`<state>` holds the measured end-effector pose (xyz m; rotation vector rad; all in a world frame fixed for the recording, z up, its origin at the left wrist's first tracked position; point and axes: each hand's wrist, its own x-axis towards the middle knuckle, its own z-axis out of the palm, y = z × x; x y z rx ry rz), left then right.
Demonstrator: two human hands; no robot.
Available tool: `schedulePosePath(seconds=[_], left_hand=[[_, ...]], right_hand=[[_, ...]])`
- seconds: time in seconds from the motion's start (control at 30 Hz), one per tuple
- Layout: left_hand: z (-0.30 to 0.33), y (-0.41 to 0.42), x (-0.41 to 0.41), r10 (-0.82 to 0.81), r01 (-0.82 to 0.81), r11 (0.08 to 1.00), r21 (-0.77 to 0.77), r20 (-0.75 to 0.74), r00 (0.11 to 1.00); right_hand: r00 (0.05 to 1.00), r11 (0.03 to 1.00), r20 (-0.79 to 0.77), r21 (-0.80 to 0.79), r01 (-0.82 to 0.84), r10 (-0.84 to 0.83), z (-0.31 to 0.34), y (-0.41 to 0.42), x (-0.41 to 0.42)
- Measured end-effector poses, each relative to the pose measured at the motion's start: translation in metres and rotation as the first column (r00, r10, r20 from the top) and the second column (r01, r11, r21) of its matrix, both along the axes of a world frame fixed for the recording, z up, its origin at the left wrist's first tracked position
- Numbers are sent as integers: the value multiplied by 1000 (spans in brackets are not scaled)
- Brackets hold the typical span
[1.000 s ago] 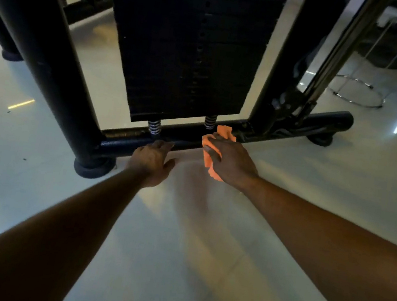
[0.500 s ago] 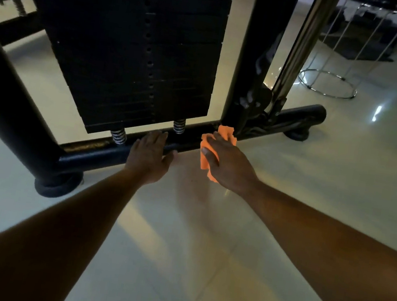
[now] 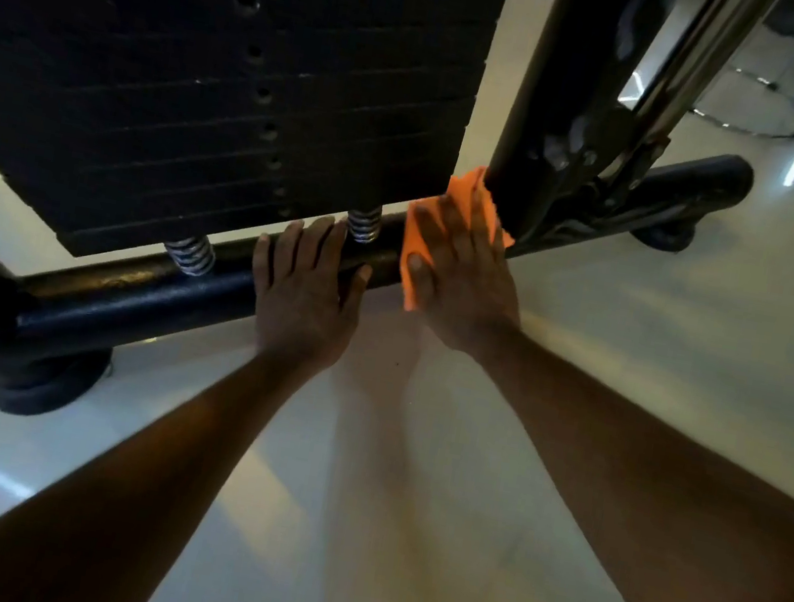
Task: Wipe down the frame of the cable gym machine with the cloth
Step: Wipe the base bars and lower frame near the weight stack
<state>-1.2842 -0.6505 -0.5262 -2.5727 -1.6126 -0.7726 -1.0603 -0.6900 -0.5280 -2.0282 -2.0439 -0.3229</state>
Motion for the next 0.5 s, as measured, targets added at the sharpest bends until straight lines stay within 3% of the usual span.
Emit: schedulePosePath(seconds=[0.13, 0.27, 0.37, 0.5], left_hand=[[-4, 1, 4, 37, -37, 998, 56, 2, 999], [-6, 0, 4, 43, -44, 994, 98, 12, 999], [-5, 1, 3, 50, -50, 995, 90, -2, 999], [-3, -1, 2, 40, -36, 997, 67, -68, 997]], right_hand=[[992, 995, -73, 9, 99, -98, -6, 3, -23], [996, 996, 11, -23, -91, 91, 2, 0, -6], [997, 996, 16, -33, -77, 78, 16, -3, 19], [984, 1000, -176, 19, -20, 23, 10, -10, -10]])
